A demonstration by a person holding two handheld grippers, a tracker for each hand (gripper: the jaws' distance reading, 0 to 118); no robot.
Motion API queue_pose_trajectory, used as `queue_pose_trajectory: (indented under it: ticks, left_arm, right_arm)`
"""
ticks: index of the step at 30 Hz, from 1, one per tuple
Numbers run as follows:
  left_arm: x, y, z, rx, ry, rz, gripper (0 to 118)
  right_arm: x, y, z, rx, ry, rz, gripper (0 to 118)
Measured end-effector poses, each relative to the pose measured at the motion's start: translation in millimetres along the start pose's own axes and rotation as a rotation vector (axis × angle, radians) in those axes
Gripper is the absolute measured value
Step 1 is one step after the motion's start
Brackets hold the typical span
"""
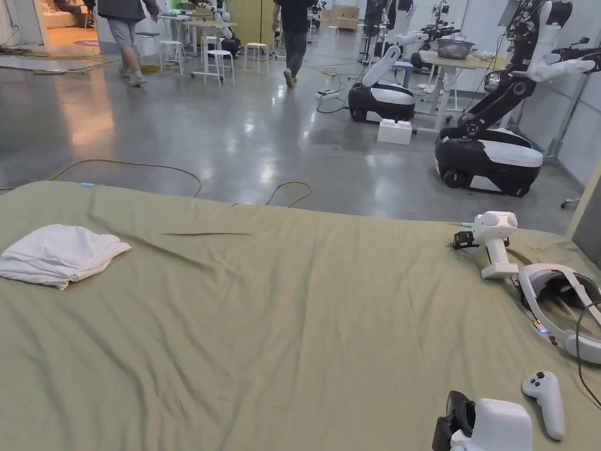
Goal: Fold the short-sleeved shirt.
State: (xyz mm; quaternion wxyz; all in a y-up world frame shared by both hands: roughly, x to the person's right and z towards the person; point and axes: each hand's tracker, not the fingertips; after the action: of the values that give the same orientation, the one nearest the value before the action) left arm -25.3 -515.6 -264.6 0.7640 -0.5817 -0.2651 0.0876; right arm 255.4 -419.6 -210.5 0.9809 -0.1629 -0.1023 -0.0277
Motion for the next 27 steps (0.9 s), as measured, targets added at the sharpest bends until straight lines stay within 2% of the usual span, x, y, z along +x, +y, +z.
queue_pose_trajectory:
  ticks: [6,9,14,20,27]
  left_arm:
    - [-7,4,5,0.014,-0.019,0.033,23]
    - [-16,6,22,0.059,-0.012,0.033,46]
    - [-49,10,60,0.157,0.008,0.064,58]
    - [-119,6,95,0.228,0.029,0.189,61]
    - [-167,-19,101,0.182,-0.030,0.231,61]
  right_arm:
    - [4,-1,2,0.000,-0.007,-0.002,0]
    - [5,-1,2,-0.002,-0.009,-0.007,0]
    - [4,1,2,0.002,-0.005,-0.013,0]
    - [0,4,3,0.024,0.003,-0.005,0]
    - [-7,8,0,0.029,0.010,0.004,0]
